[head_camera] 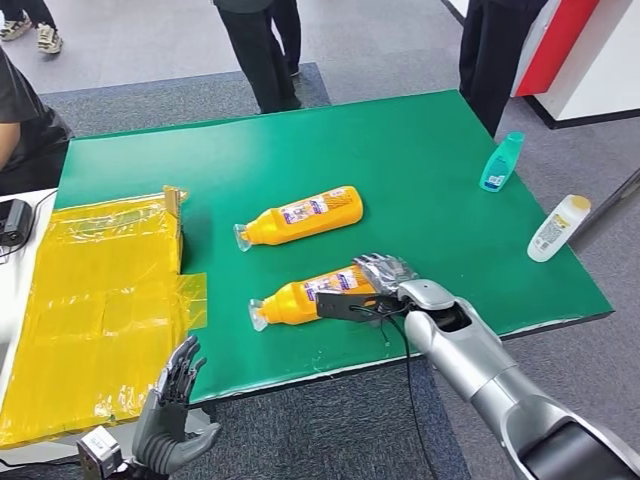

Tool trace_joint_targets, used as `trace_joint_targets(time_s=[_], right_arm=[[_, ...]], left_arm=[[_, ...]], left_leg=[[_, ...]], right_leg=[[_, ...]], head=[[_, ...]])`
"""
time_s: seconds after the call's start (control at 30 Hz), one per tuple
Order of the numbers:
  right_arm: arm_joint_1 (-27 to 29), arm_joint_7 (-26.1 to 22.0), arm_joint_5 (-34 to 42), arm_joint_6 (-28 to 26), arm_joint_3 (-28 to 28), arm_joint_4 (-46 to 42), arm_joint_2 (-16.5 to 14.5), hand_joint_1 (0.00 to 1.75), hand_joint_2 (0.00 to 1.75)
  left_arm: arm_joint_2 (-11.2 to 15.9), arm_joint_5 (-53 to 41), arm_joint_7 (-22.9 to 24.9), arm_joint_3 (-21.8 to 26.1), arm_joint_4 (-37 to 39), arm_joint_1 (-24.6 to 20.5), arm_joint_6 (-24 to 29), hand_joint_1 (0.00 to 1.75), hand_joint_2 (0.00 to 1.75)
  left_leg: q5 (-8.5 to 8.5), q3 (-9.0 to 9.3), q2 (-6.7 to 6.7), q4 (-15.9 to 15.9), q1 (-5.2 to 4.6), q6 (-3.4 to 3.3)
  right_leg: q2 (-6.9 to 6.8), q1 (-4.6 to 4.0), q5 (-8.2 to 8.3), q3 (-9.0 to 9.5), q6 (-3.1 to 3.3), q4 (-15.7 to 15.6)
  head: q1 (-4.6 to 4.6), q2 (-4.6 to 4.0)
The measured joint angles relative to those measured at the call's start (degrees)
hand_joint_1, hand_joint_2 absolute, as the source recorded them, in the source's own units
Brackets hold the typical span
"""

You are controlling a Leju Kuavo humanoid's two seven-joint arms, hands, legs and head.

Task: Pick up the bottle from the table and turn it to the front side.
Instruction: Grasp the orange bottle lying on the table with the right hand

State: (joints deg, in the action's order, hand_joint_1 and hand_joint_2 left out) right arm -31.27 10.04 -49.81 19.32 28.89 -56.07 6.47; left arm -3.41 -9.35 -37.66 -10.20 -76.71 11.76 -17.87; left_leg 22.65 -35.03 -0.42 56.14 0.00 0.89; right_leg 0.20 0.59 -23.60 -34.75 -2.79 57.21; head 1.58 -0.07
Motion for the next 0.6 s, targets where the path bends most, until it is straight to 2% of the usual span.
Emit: trace_joint_targets(time_s=[0.03,0.17,0.3,0.6], right_arm=[[0.05,-0.06,-0.07,-0.11,-0.01,0.25,-0.08,0.02,1.75],[0.31,-0.76,-0.68,-1.16,-0.15,1.04,-0.49,0.49,1.75],[0.77,-1.52,-1.58,-2.26,-0.46,1.34,-1.05,1.73,1.75],[2.43,-2.75,-3.42,-3.19,-0.57,-1.06,-1.35,1.75,1.75]], left_arm=[[0.03,0.00,-0.01,-0.03,0.08,-0.01,0.01,0.00,1.75],[0.17,0.03,-0.05,-0.37,0.35,-0.10,0.23,0.00,1.75],[0.38,0.27,-0.06,-0.94,0.54,-0.15,0.59,0.00,1.75],[0.71,0.44,0.10,-0.99,0.57,0.06,1.32,0.00,1.75]], left_leg=[[0.00,0.00,0.00,0.00,0.00,0.00],[0.00,0.00,0.00,0.00,0.00,0.00],[0.00,0.00,0.00,0.00,0.00,0.00],[0.00,0.00,0.00,0.00,0.00,0.00]], right_leg=[[0.00,0.00,0.00,0.00,0.00,0.00],[0.00,0.00,0.00,0.00,0.00,0.00],[0.00,0.00,0.00,-0.01,0.00,0.00],[0.00,0.00,0.00,0.00,0.00,0.00]], head=[[-0.01,0.00],[0.00,0.00],[-0.01,0.00],[-0.01,0.00]])
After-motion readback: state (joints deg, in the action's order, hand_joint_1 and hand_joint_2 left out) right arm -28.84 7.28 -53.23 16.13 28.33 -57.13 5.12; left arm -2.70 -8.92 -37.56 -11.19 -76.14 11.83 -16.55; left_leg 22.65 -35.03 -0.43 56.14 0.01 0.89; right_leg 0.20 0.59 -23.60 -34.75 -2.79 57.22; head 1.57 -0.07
